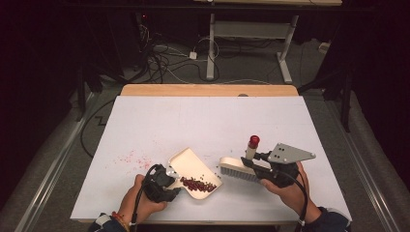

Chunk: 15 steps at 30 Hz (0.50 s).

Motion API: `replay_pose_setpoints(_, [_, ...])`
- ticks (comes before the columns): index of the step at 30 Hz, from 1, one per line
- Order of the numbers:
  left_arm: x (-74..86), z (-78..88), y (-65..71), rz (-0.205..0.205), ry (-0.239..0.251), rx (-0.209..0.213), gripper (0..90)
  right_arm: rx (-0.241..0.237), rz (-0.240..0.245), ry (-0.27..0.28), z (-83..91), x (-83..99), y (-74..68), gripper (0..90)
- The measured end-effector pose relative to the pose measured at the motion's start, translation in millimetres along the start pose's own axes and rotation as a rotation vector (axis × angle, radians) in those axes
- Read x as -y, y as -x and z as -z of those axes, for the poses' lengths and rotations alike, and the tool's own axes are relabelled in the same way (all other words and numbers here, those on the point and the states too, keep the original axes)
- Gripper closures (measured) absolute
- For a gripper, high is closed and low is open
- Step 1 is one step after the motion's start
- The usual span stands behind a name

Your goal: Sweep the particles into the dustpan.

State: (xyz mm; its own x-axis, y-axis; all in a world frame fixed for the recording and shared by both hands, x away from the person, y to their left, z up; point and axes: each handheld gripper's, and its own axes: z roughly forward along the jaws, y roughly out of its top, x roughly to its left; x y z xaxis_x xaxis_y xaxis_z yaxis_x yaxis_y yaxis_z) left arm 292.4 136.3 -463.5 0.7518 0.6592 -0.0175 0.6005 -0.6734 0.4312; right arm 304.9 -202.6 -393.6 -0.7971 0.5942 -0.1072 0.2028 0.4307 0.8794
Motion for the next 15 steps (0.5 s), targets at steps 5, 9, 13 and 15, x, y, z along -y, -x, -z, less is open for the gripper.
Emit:
replay_pose_setpoints(5, [0.0,0.5,0.7,-0.007,-0.002,-0.006,63.8,-0.040,0.018,0.004,-7.4,-3.4,-14.7,70.2])
replay_pose_setpoints(9, [-0.3,-0.8,0.6,-0.008,-0.004,-0.007,63.8,-0.062,0.031,0.013,-12.1,-6.2,-24.7,70.2])
replay_pose_setpoints(13, [-0.4,-1.5,0.4,-0.007,-0.004,-0.006,63.7,-0.099,0.013,0.052,-11.1,-8.0,-26.7,70.3])
replay_pose_setpoints(15, [-0.4,-1.5,0.4,-0.006,-0.003,-0.006,63.7,-0.082,0.018,0.061,-9.6,-8.2,-25.2,70.3])
